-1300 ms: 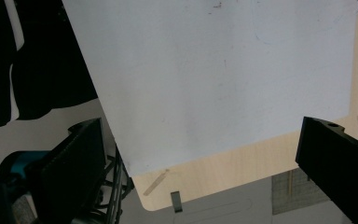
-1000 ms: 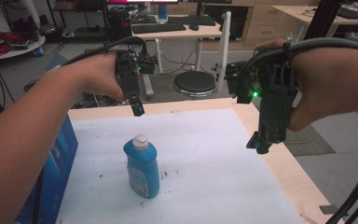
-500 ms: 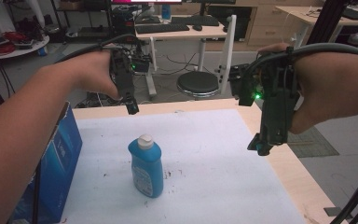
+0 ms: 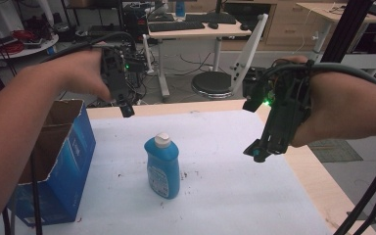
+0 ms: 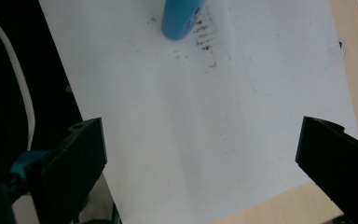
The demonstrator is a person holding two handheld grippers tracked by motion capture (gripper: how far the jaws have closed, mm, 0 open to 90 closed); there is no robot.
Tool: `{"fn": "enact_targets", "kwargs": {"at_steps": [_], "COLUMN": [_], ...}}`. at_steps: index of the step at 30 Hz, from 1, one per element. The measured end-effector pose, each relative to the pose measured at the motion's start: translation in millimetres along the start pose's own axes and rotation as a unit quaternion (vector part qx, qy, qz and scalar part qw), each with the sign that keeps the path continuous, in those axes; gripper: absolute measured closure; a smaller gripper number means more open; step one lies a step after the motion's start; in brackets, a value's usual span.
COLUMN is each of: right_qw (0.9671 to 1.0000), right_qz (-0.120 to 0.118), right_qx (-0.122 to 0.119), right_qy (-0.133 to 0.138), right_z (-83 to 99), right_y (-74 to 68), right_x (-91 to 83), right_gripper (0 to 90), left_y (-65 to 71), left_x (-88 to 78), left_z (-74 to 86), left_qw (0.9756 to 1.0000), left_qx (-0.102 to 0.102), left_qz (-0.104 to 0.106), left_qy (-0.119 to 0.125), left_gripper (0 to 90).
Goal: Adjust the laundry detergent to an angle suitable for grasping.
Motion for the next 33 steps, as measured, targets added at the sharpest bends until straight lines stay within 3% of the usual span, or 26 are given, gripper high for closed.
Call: {"fn": "enact_targets", "kwargs": {"at_steps": [5,7,9,11,15,19,23,29,33], "right_qw": [0.9995,0.9987,0.9987,0.9959,0.9924,0.9855,0.9798,0.9688,0.9539], "right_qz": [-0.007,-0.002,-0.002,-0.012,-0.020,-0.023,-0.008,-0.017,-0.022], "right_qx": [0.028,0.038,0.038,0.062,0.087,0.126,0.155,0.192,0.235], "right_qy": [0.016,0.035,0.035,0.064,0.085,0.111,0.126,0.156,0.185], "right_z": [4.1,5.8,5.8,7.3,8.2,10.4,12.2,10.4,6.7], "right_y": [-2.8,-5.2,-5.2,-12.1,-16.6,-19.6,-22.1,-28.1,-30.2], "right_x": [5.9,9.2,9.2,16.3,26.9,39.6,49.2,64.9,79.0], "right_gripper": [0.8,0.8,0.8,0.8,0.8,0.8,0.8,0.9,0.9], "left_y": [-0.7,-0.5,-0.4,-0.4,-0.2,1.4,1.3,2.2,2.8], "left_x": [1.0,0.9,0.5,0.1,0.2,2.3,3.2,4.1,4.6], "left_z": [9.4,11.2,13.7,17.9,20.5,23.0,25.1,25.7,24.9], "left_qw": [1.0000,1.0000,1.0000,1.0000,0.9999,0.9999,0.9999,0.9998,0.9998], "left_qx": [-0.002,-0.001,0.000,-0.003,-0.003,-0.001,-0.001,0.004,0.005], "left_qz": [0.007,0.008,0.008,0.008,0.009,0.013,0.015,0.021,0.021], "left_qy": [-0.001,0.001,0.000,0.001,0.002,0.000,0.001,0.003,0.001], "left_gripper": [1.8,1.7,1.7,1.7,1.7,1.8,1.8,1.8,1.8]}}
Point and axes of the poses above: each handheld gripper's, and its own axes: x roughly forward along the jaws, z roughly out of its underside, y roughly to its right, the point moved 2 cm from there along x, roughly forward along the jaws, and after that the axes turned 15 degrees about z, right-handed, at the moved point
